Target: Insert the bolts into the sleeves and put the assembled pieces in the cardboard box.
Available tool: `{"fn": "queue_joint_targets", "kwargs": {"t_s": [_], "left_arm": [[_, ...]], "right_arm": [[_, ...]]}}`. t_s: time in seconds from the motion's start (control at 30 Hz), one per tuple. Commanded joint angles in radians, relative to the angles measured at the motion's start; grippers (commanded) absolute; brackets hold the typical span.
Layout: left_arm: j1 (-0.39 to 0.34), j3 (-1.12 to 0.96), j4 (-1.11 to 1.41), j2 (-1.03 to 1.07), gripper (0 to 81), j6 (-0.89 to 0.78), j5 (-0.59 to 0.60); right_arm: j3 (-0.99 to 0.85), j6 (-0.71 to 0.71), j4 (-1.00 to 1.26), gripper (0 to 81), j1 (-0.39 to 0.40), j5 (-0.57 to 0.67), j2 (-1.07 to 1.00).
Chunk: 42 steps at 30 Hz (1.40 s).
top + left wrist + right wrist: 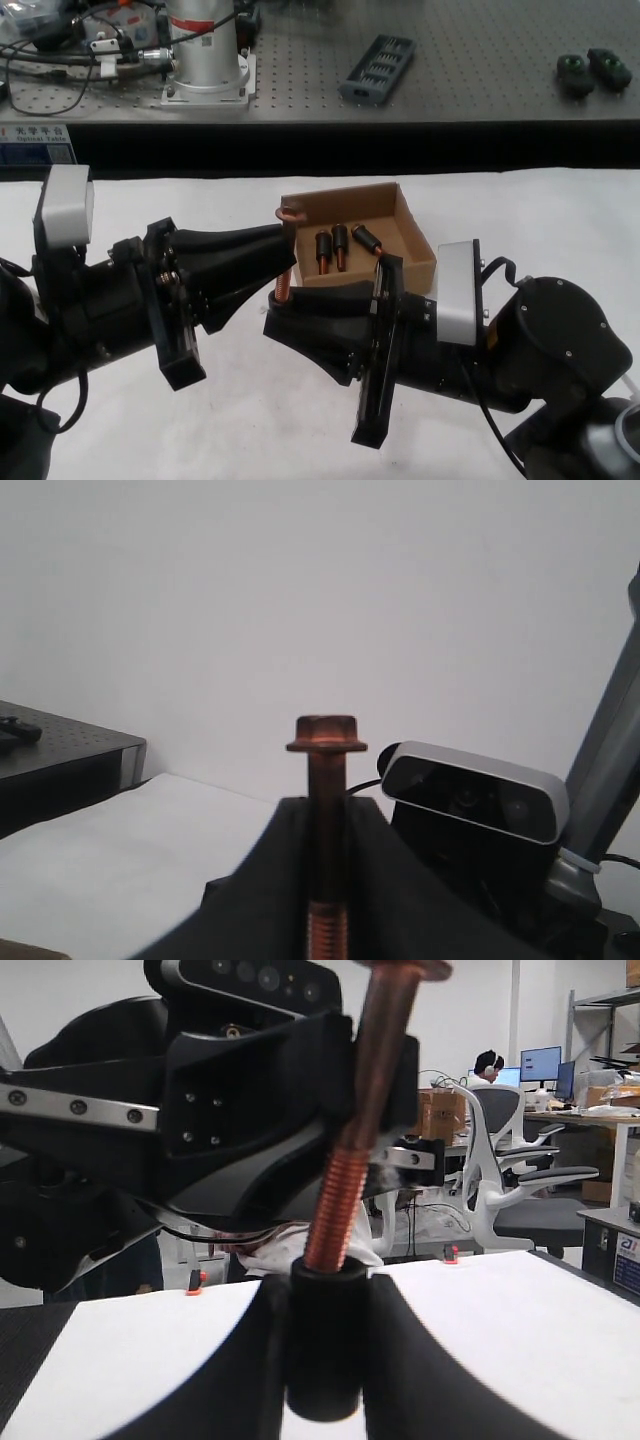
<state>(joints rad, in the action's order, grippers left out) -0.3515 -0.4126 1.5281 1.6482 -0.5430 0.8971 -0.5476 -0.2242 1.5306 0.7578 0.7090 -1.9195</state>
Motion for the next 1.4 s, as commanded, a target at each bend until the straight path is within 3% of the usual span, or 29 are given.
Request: {"fn": "queue_joint_targets", "kwargs": {"t_s": [0.0, 0.8, 1.37], "left_arm": [[-0.003, -0.005, 0.025, 0.000, 0.6, 0.016, 0.009], [-0.003, -0.003, 0.025, 0.000, 0.6, -0.060, 0.005], [0.004, 0.076, 0.025, 0.000, 0.6, 0.026, -0.018]], "right_arm": [[-0.009, -0.007, 0.023, 6.6, 0.002, 0.004, -0.001], [-0.009, -0.007, 0.023, 6.6, 0.000, -0.002, -0.001], [-0.009, -0.007, 0.023, 6.6, -0.005, -0.004, -0.001]]}}
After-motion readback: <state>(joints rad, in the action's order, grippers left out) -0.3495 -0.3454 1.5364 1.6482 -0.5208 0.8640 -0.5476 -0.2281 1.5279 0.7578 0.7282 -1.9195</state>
